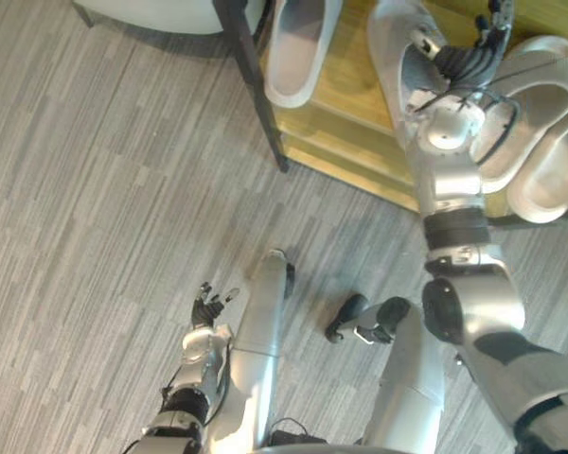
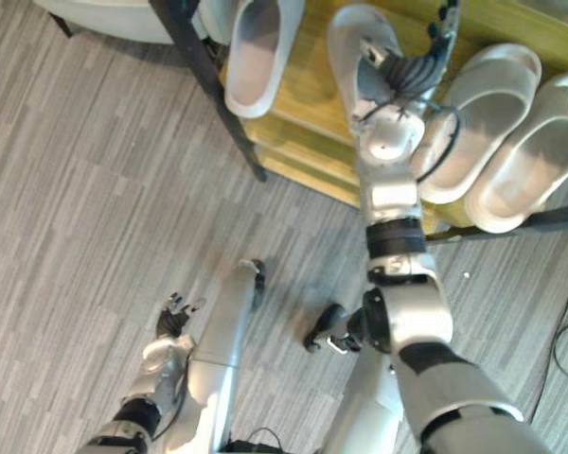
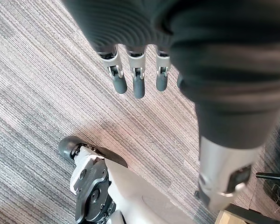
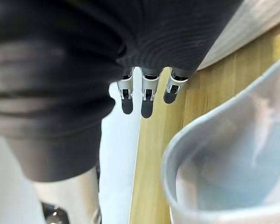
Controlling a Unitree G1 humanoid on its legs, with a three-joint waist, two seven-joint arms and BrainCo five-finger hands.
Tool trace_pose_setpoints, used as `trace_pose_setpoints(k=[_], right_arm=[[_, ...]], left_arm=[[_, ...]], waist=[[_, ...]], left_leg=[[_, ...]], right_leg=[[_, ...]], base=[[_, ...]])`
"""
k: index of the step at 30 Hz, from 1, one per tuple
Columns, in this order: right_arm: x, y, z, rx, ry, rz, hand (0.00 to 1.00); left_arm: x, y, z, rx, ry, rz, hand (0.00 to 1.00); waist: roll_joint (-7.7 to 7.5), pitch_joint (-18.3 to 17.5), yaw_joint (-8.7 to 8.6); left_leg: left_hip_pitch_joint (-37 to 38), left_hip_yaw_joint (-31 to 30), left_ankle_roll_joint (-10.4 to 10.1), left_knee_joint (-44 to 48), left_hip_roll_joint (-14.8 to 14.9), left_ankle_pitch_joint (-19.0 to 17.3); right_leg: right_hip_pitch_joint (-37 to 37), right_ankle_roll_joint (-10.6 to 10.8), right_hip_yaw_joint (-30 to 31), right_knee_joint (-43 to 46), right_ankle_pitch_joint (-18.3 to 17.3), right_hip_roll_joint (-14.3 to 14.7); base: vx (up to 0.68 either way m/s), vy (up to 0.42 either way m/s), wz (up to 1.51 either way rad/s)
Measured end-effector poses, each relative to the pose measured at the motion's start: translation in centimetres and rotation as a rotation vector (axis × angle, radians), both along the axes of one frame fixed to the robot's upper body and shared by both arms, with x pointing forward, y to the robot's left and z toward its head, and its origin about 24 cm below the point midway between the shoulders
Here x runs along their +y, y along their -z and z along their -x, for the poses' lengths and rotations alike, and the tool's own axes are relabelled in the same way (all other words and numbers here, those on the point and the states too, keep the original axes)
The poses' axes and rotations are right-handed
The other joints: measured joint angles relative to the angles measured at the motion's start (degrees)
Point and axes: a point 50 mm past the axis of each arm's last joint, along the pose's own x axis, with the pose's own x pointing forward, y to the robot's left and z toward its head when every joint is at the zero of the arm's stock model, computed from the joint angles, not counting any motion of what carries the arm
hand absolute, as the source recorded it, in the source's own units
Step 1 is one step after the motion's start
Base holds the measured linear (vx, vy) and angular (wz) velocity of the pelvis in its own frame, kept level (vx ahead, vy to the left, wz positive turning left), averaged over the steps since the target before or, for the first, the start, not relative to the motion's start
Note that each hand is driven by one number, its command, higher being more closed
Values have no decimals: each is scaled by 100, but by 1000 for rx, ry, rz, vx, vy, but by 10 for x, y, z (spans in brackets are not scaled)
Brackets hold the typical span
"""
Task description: Organize the slippers on the shoe rack
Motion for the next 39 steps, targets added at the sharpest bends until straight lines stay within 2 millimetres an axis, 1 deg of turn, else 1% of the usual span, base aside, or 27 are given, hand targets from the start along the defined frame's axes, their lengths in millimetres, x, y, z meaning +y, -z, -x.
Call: trace_pose_setpoints(k=[6, 9, 15, 19, 24, 29, 31, 33, 35, 39], right_arm=[[12, 19, -3, 40, -71, -53, 0], [18, 24, -4, 48, -105, -94, 0], [22, 31, -4, 60, -141, -154, 0], [20, 38, -5, 77, -146, -175, 0], [19, 40, -5, 82, -130, -163, 0], [18, 40, -4, 86, -85, -110, 0], [18, 40, -4, 85, -85, -111, 0], [19, 38, -3, 77, -83, -112, 0], [18, 36, 1, 54, -69, -104, 0], [15, 34, 9, 15, -47, -96, 0]], left_arm=[[1, 0, 1, 2, -13, 6, 0], [3, 1, 1, 5, -26, 13, 0], [4, 1, 2, 10, -34, 17, 0], [7, 1, 2, 9, -43, 17, 0], [11, 0, 2, 9, -47, 5, 0], [13, 0, 2, 8, -49, 1, 0], [15, -1, 1, 6, -53, -3, 0], [20, -1, 2, 4, -75, -3, 0], [23, -2, 2, 3, -80, -8, 0], [24, -2, 2, 3, -81, -12, 0]], waist=[[-8, 3, -35], [-15, 6, -57], [-44, 17, -76], [-82, 37, -102], [-194, 73, -143], [-231, 92, -159], [-277, 117, -173], [-358, 162, -211], [-407, 188, -220], [-418, 194, -251]], left_leg=[[83, 1, 0, -10, 20, -1], [83, -2, 1, -12, 35, -1], [86, 10, 3, -12, 45, -3], [85, 13, 5, -12, 45, -4], [84, 23, 5, -18, 50, -4], [86, 46, 21, -28, 51, -13], [89, 55, 26, -28, 53, -15], [89, 63, 31, -28, 58, -19], [88, 78, 38, -28, 63, -22], [92, 105, 56, -25, 70, -32]], right_leg=[[75, 19, 6, -35, -1, 29], [74, 47, 11, -54, 14, 53], [70, 79, 39, -71, 32, 77], [65, 82, 47, -72, 34, 77], [53, 87, 58, -78, 36, 82], [48, 118, 80, -100, 53, 82], [45, 122, 91, -100, 54, 82], [42, 125, 97, -103, 56, 83], [29, 131, 114, -102, 59, 84], [26, 159, 140, -110, 74, 84]], base=[[-26, 20, -2], [-38, 28, -3], [-5, 4, 0], [-7, 8, 0], [-6, 4, 0], [0, 0, 0], [0, 0, 0], [0, 0, 0], [0, 0, 0], [0, 0, 0]])
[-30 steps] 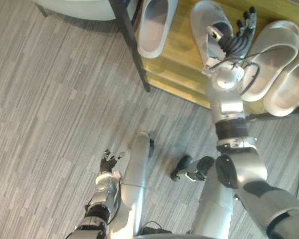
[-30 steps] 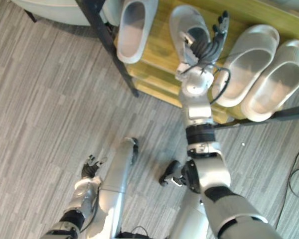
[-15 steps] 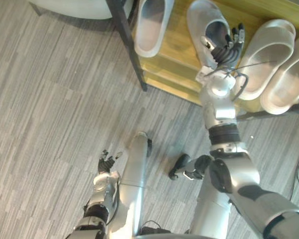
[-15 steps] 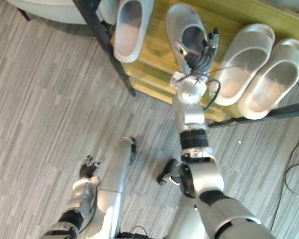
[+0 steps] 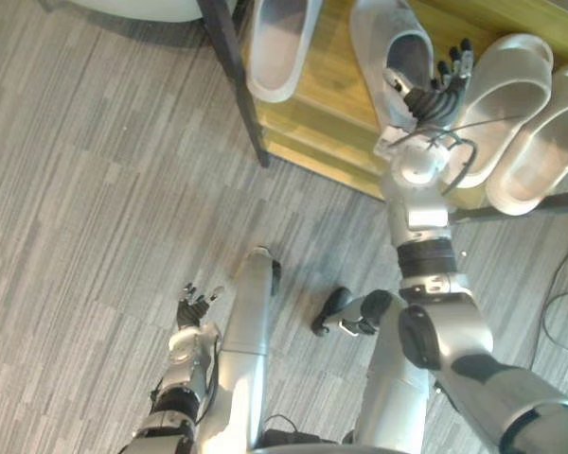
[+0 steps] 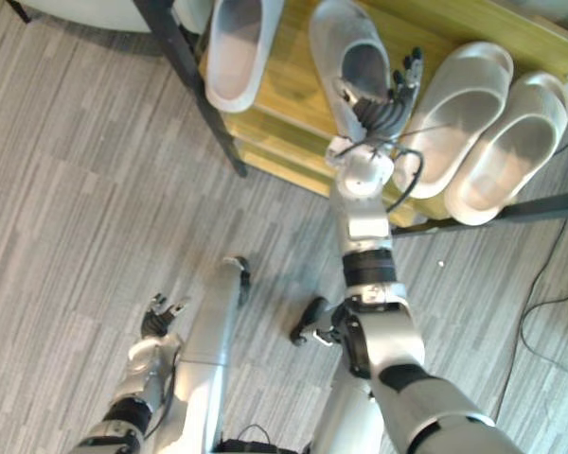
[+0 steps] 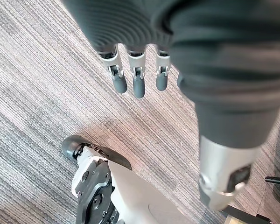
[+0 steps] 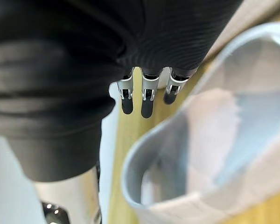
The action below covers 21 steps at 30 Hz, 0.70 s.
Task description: Organize the slippers on the shoe rack
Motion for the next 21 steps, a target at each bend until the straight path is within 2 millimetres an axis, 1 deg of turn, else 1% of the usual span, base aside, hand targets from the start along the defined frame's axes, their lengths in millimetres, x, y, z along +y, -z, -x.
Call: trace_pose_setpoints(k=[7, 10, 17, 21], right_arm=[[-1, 0, 2, -2, 27, 28, 0], [-3, -1, 6, -20, 38, 23, 0], [-11, 3, 5, -7, 58, -8, 0], [-11, 5, 4, 5, 39, -19, 0]], left_arm=[[1, 0, 0, 1, -5, 0, 0], [1, 0, 1, 1, -6, 1, 0], [1, 0, 1, 2, -7, 0, 0], [2, 1, 1, 3, -7, 0, 0]], waist=[[0, 0, -18], [0, 0, -19], [0, 0, -25], [0, 0, -25]], left_leg=[[4, 3, 0, 0, 7, 0], [4, 5, 1, 0, 7, 0], [5, 13, 2, 0, 9, -1], [-1, 41, 3, -13, 16, -2]], right_leg=[[-1, 6, 3, -1, 3, 4], [-1, 6, 4, -1, 3, 3], [-7, 6, 14, -1, 3, 3], [-45, 17, 49, -1, 10, 5]], base=[[0, 0, 0], [0, 0, 0], [0, 0, 0], [0, 0, 0]])
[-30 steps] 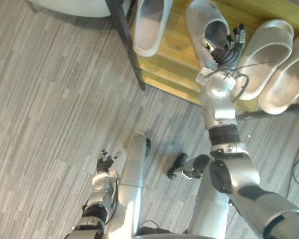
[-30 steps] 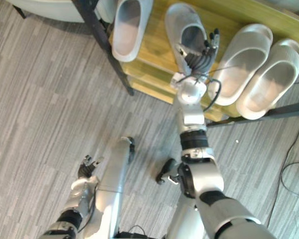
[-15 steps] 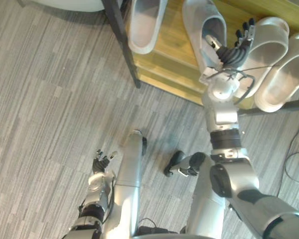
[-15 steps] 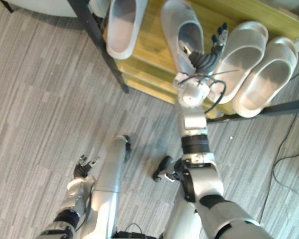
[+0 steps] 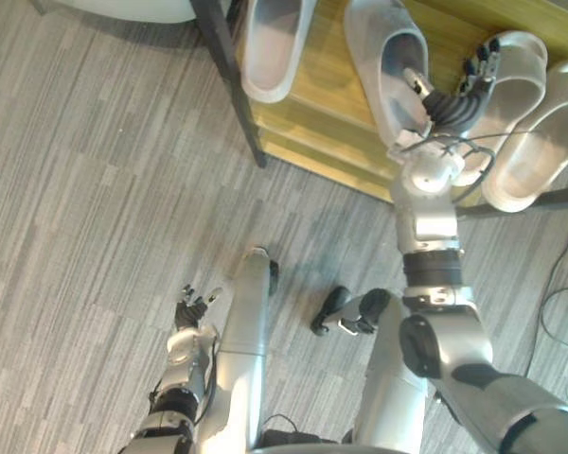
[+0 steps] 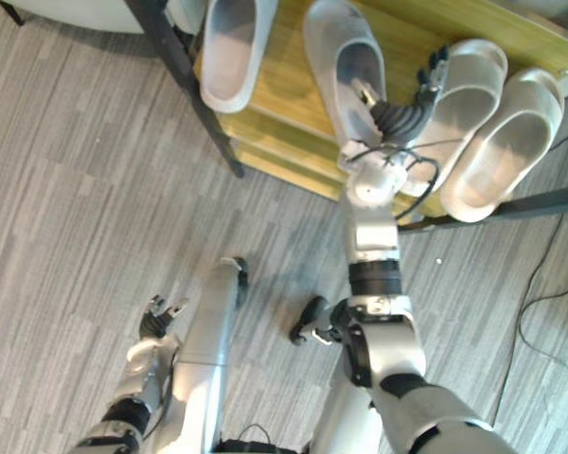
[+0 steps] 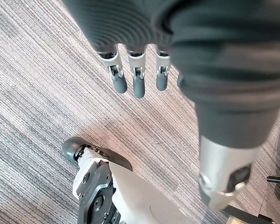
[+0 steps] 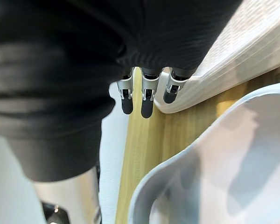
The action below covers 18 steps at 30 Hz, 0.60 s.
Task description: Organize the slippers on the shoe rack
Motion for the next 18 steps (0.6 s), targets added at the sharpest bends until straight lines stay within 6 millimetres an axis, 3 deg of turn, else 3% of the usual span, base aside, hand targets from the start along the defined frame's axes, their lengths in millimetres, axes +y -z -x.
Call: trace_pose_setpoints(k=[7, 18], right_arm=[[2, 17, -10, 77, -59, -40, 0], [17, 19, -15, 92, -147, -1, 0]], left_arm=[[0, 2, 1, 8, -2, 1, 0], [1, 3, 2, 17, -3, 0, 0]], waist=[[0, 0, 1], [1, 0, 2]], left_leg=[[-15, 1, 0, -2, 3, 0], [-47, 1, -1, -2, 36, 0]], right_leg=[[-19, 0, 3, 0, 1, 2], [-68, 3, 9, -2, 3, 36]], base=[[0, 0, 0], [0, 0, 0]])
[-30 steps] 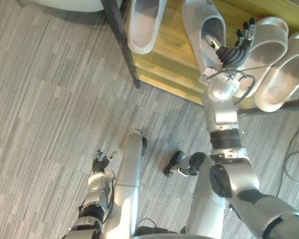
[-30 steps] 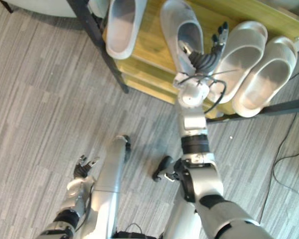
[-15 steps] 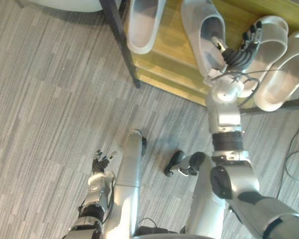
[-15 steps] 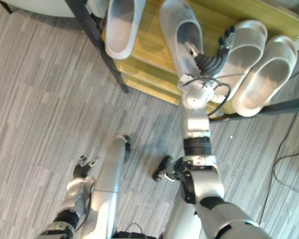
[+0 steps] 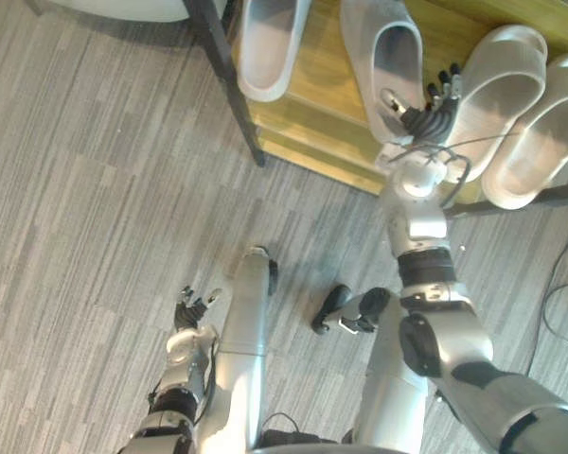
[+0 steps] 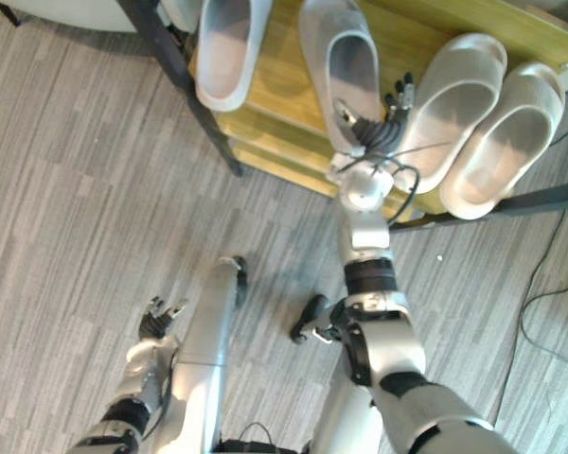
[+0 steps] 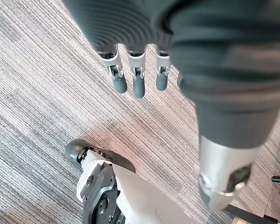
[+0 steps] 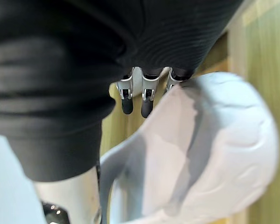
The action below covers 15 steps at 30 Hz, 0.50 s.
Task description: Organize the slippers on the shoe rack
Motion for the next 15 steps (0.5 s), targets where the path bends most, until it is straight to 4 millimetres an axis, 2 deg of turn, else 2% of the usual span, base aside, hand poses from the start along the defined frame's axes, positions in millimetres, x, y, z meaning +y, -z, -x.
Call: trace_pose_setpoints(k=[15], right_arm=[[52, 1, 3, -30, -210, -75, 0]], left_arm=[[4, 3, 3, 11, -36, 15, 0]], waist=[[2, 0, -6]], left_leg=[[-4, -36, -3, -8, 8, 2]], right_leg=[[37, -1, -42, -33, 2, 26]], base=[[-5, 3, 0]])
